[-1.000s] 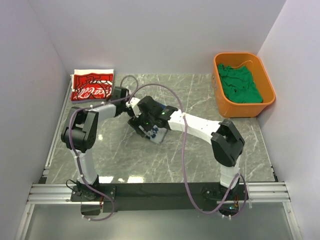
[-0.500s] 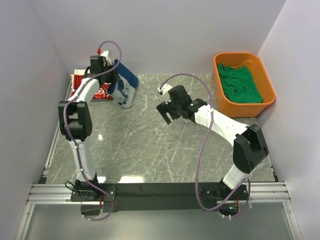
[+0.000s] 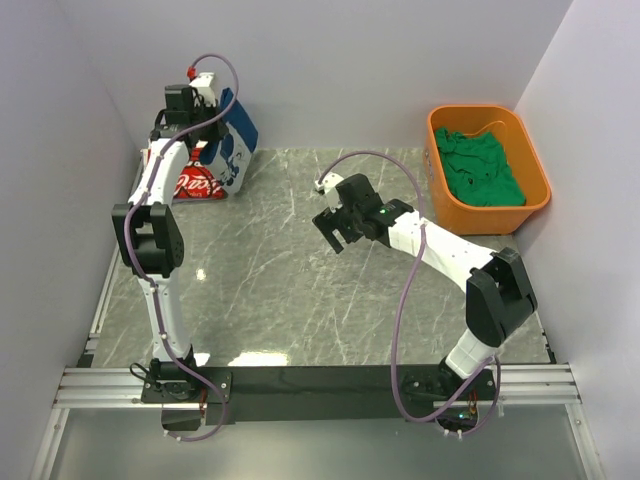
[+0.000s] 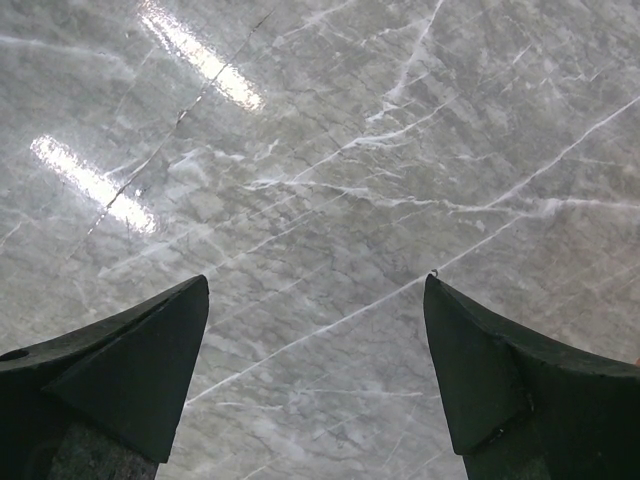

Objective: Fold and stack the t-shirts
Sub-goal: Neatly place the folded tshirt to the corner

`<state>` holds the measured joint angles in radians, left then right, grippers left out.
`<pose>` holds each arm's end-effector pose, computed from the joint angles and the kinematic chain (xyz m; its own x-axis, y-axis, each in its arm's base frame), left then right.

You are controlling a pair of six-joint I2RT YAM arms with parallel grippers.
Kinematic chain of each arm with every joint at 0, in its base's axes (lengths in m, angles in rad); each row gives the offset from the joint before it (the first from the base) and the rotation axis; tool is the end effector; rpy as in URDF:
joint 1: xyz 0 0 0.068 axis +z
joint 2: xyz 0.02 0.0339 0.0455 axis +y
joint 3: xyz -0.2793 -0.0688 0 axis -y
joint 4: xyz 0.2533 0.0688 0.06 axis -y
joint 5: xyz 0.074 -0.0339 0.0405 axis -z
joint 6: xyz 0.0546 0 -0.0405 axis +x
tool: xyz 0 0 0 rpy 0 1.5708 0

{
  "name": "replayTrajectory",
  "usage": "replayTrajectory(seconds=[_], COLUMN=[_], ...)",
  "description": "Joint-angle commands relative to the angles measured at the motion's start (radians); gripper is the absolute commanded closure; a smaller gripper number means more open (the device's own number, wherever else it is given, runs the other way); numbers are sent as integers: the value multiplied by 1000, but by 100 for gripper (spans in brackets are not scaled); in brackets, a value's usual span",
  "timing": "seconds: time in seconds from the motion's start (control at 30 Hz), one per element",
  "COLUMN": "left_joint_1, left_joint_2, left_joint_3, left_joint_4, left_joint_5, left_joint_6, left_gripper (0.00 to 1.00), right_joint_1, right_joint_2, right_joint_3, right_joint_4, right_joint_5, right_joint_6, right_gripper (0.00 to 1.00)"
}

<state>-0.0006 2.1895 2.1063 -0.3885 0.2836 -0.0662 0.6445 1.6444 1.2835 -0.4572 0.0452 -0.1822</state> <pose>0.5520 -0.0156 0.3223 -0.4699 -0.0632 -0.8804 0.2192 0.9578 -0.1858 0.3105 0.2303 0.2649 -0.4695 -0.5793 -0.6663 -0.6717 0.7242 -0.1563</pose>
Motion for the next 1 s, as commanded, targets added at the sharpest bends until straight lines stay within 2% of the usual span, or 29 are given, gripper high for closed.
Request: replayTrajectory(seconds=[0.0,0.43,0.7,0.97], left_joint_1=[-1,86,163,237], left_joint_2=[-50,-57,24,190], left_joint_3=[58,58,87,153], left_joint_4=[-3,-20,8,16], left_joint_5=[57,111,146,121], left_joint_6=[5,-49,-37,120], left_gripper=[99,99,99,98], right_joint_1=[4,6,6,6], right_joint_2=[3,51,74,115], right_joint_3=[34,73,85,99], right_joint_4=[8,-8,-15,-34], right_joint_5=[13,2,4,-1], right_joint_6=[-14,-10,-7,-3], right_gripper=[6,4,4,3])
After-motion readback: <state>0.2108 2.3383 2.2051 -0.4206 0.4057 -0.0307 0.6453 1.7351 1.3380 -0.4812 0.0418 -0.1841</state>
